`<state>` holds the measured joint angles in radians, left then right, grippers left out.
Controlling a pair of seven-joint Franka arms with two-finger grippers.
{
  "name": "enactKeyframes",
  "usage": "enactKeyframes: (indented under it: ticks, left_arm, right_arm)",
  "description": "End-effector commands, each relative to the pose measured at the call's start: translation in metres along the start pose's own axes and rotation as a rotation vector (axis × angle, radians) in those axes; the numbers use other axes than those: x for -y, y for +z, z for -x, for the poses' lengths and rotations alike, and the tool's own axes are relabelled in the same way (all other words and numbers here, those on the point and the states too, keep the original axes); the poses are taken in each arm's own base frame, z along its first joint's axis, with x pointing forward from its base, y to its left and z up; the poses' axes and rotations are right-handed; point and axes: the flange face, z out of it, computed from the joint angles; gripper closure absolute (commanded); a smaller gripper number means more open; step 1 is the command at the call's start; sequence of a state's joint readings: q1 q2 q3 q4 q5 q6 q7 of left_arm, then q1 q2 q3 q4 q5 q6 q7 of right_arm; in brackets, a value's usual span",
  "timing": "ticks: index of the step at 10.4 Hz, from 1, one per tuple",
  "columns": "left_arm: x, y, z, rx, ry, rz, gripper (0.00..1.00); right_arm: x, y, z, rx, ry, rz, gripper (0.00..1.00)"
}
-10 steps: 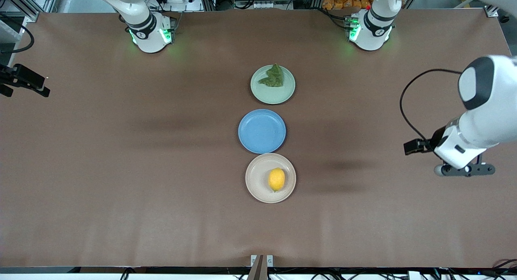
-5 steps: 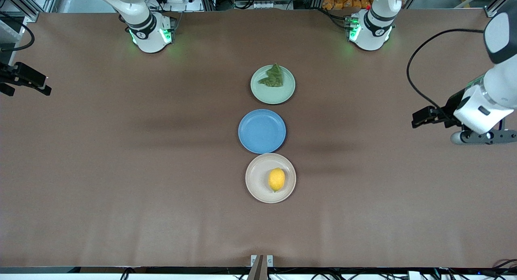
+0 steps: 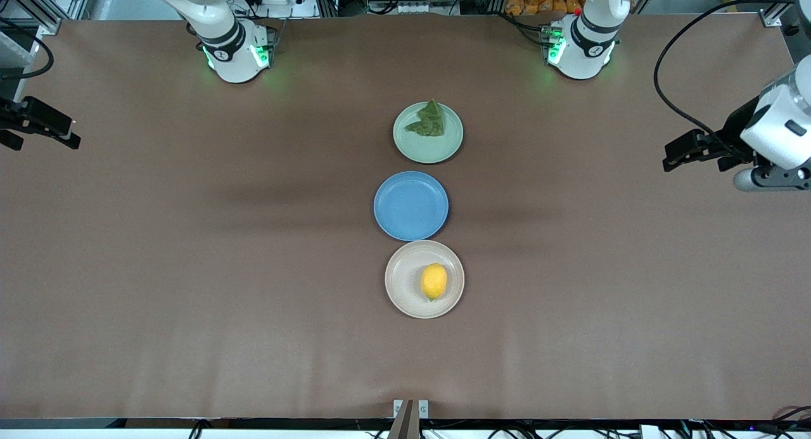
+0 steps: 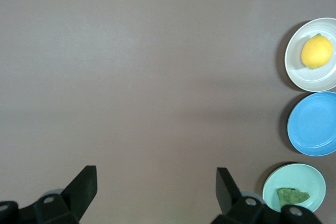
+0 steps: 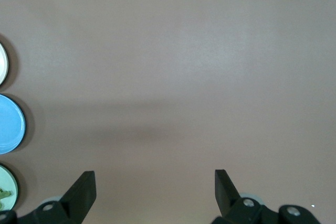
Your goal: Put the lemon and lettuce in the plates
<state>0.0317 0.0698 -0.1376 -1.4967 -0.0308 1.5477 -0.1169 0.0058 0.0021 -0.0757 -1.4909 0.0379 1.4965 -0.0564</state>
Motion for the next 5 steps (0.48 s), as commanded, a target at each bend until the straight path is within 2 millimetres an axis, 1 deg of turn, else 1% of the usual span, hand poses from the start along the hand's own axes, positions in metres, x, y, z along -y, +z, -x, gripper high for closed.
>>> enactKeyframes:
  ticks: [1,2,4,5]
  left_arm:
    - [0.004,-0.0201,0.0134,-0.02,0.005,0.008,0.0]
    - [0.0053,-0.0218,0.0143,-0.023,0.011,0.003,0.0]
    - [0.0083,-0.0173,0.0112,-0.018,0.079,-0.008,0.0]
    - [0.0101,-0.0174,0.0101,-0.026,0.076,-0.009,0.0]
  right_arm:
    - [-0.002,-0.0057,0.0026,0.003,-0.011,-0.019,0.0]
    - [-0.002,-0.0057,0.0026,0.003,-0.011,-0.019,0.0]
    - [-0.002,-0.0057,0.0026,0.003,-0.011,-0.019,0.0]
    - [-0.002,-0.0057,0.0026,0.003,-0.011,-0.019,0.0]
